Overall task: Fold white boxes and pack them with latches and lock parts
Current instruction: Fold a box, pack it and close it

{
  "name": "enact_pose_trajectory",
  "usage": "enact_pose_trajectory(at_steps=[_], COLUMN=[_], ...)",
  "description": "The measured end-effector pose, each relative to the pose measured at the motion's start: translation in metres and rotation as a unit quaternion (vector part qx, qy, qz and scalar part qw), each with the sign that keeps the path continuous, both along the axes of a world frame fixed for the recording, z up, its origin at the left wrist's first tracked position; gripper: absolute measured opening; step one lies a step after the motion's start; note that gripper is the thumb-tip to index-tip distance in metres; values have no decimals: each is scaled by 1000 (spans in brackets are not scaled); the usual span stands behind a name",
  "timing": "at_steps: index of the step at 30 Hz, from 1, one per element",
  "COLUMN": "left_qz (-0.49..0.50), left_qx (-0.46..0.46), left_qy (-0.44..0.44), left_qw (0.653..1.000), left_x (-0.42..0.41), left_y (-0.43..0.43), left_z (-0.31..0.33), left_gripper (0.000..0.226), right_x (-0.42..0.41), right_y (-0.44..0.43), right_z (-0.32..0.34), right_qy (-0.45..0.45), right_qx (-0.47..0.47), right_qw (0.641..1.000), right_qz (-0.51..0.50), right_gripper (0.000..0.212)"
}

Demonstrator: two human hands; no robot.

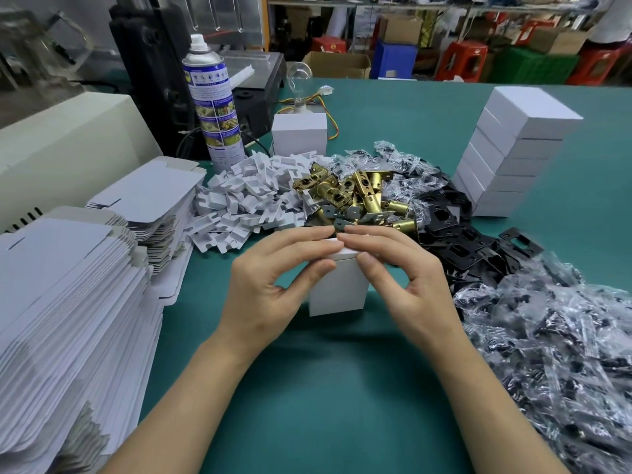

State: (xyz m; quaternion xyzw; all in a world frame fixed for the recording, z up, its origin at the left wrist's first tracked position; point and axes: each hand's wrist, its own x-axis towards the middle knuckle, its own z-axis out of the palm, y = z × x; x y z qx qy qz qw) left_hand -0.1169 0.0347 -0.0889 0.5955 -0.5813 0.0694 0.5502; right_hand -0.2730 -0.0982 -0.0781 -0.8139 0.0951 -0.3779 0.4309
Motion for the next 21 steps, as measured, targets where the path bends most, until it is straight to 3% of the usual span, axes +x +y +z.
enact_pose_trajectory(at_steps=[7, 21], left_qz=[-18, -13], left_qx=[12, 1], left_qy=[-28, 16], left_qw=[999, 1000], left_x=[6, -1], left_y=[2, 0], left_z=[-2, -3], left_gripper=[22, 20], right_x=[2, 4], right_y=[-1, 0], right_z=[-4, -7], right_qy=[-13, -27], right_qx=[-46, -48], right_qw=[999, 998], right_qz=[-18, -34], right_gripper=[23, 19])
